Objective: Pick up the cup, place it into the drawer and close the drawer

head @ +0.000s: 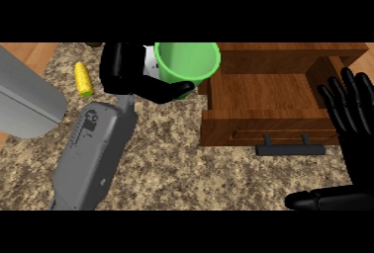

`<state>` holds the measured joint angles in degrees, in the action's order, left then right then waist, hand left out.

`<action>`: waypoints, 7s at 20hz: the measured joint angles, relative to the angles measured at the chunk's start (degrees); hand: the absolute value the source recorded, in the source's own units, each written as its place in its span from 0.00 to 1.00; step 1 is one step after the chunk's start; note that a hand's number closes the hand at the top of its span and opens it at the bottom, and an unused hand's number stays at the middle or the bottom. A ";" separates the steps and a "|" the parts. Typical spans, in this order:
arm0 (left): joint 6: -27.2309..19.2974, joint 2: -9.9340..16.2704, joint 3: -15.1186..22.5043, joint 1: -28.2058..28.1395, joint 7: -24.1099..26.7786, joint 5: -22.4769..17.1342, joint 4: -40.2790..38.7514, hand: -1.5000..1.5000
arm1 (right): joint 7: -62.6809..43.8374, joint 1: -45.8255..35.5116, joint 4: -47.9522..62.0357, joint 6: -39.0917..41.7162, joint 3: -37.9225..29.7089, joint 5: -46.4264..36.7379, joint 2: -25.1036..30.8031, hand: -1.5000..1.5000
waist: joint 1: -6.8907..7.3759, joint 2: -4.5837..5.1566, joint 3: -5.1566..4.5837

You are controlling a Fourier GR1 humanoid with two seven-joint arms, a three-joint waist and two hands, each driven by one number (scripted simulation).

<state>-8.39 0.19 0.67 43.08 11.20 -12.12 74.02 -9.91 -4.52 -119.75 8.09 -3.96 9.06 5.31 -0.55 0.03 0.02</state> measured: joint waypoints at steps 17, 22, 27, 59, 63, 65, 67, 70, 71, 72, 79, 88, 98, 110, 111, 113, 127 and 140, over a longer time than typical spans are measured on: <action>-9.63 -0.18 5.39 20.68 0.39 -3.69 -24.06 1.00 | 1.17 -1.32 3.04 1.39 -2.44 1.84 1.22 0.00 | -0.81 0.21 0.00; -12.06 -0.19 9.14 24.16 4.23 -8.31 -31.96 1.00 | 3.50 0.44 3.32 2.17 -1.42 0.64 0.57 0.00 | -1.37 0.31 0.01; -12.75 -0.19 12.54 26.80 7.05 -12.58 -39.63 1.00 | 2.57 -0.39 2.84 2.03 -1.35 1.06 0.64 0.00 | -2.21 0.52 0.01; -17.38 -0.19 30.37 32.49 13.27 -29.79 -46.43 0.00 | 1.53 -3.94 4.37 4.09 -1.05 7.09 -0.05 0.00 | -4.45 1.07 0.04; -15.29 -0.19 28.20 31.42 14.92 -31.94 -44.23 0.00 | 0.43 -2.38 2.58 5.51 -2.66 10.01 1.34 1.00 | -2.50 0.52 0.02; -14.95 0.27 26.91 30.85 14.55 -32.24 -43.10 0.00 | 0.49 -1.97 2.68 6.89 -3.59 10.86 2.66 1.00 | -1.52 0.29 0.01; -14.97 1.30 26.17 29.08 14.02 -32.39 -40.46 0.00 | 0.59 -0.94 2.00 8.37 -3.27 10.36 3.71 1.00 | -0.50 -0.01 -0.01; -15.15 3.51 25.02 26.39 13.12 -32.83 -36.11 0.00 | 1.02 0.71 0.89 10.91 -2.83 7.97 6.12 1.00 | 0.56 -0.34 -0.03; -15.40 4.12 24.73 24.88 12.84 -33.04 -34.56 0.00 | 0.92 1.15 0.31 11.64 -2.92 7.33 7.07 1.00 | 0.83 -0.43 -0.03; -15.52 5.25 24.43 23.30 12.49 -33.18 -32.90 0.00 | 0.33 1.50 -0.76 12.03 -2.88 6.97 7.81 1.00 | 1.07 -0.52 -0.04; -16.36 13.47 23.61 9.86 9.38 -33.48 -17.73 0.00 | 1.29 3.40 -1.04 14.28 -0.68 -0.83 10.18 1.00 | 2.28 -0.67 -0.05; -12.60 24.21 19.73 -8.88 6.12 -34.94 0.71 0.00 | 3.34 2.65 3.65 13.23 3.99 -12.98 9.55 1.00 | 1.91 -0.31 -0.03; -5.78 29.40 16.17 -22.82 8.35 -35.91 8.77 0.00 | 14.86 -1.52 15.96 9.12 13.09 -38.09 14.04 1.00 | 2.17 -0.02 -0.01; 4.31 31.57 8.67 -33.42 9.90 -35.51 10.63 0.00 | 22.48 -12.00 44.26 -1.38 17.09 -53.61 8.78 0.00 | 1.40 0.08 -0.02; 4.46 31.23 8.21 -34.01 9.68 -35.32 11.21 0.00 | 22.77 -13.46 46.69 -1.53 16.72 -54.15 8.44 0.00 | 1.36 0.07 -0.01; 6.36 31.17 7.12 -36.26 10.18 -34.98 11.59 0.00 | 23.90 -15.45 51.38 -2.51 16.41 -55.27 7.57 0.00 | 1.36 0.07 -0.01; 14.65 30.16 1.79 -37.51 8.95 -34.46 9.10 0.00 | 40.22 -39.37 90.28 -6.08 5.28 -54.14 8.24 0.00 | 2.72 0.03 -0.20; 17.83 29.55 1.42 -36.52 9.24 -32.81 6.66 0.00 | 48.82 -48.53 105.47 -1.23 1.18 -52.92 11.66 0.00 | 4.46 0.40 -0.04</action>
<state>9.44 29.74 2.09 6.56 20.44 -44.93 80.67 38.91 -53.06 -14.28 6.86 -2.78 -43.86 16.97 3.91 0.43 -0.01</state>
